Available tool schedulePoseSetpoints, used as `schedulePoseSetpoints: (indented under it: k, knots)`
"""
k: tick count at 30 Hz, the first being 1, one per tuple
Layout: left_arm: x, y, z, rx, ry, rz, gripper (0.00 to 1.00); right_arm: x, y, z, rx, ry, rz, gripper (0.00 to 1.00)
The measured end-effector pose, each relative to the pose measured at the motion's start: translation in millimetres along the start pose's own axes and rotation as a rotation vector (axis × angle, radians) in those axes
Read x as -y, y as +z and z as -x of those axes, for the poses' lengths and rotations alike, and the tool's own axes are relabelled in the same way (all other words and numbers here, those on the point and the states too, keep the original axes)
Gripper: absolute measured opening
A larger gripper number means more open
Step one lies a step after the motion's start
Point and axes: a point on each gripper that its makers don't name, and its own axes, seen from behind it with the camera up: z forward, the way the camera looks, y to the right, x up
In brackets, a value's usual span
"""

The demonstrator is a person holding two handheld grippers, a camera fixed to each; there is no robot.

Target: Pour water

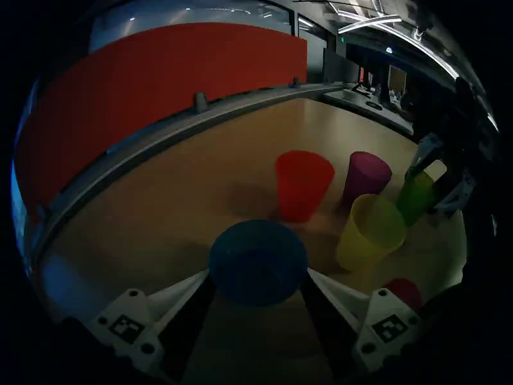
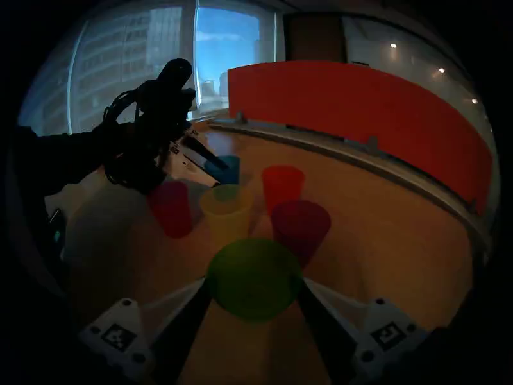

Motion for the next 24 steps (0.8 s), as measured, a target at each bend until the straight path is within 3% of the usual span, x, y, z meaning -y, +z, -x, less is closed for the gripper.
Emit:
schedulePoseSetpoints:
  k: [14,24]
  knots:
    - [-4.8,-5.9,1,-0.007,-0.012,0.012,0.83,0,-2.6,-2,-0.004,-0.001,0.005,0.91]
    - [-0.3,-33.2,-17,-0.088,-0.03,-0.008,0.83,5,-6.6,-13,-0.02,-0.009,0.011,0.91]
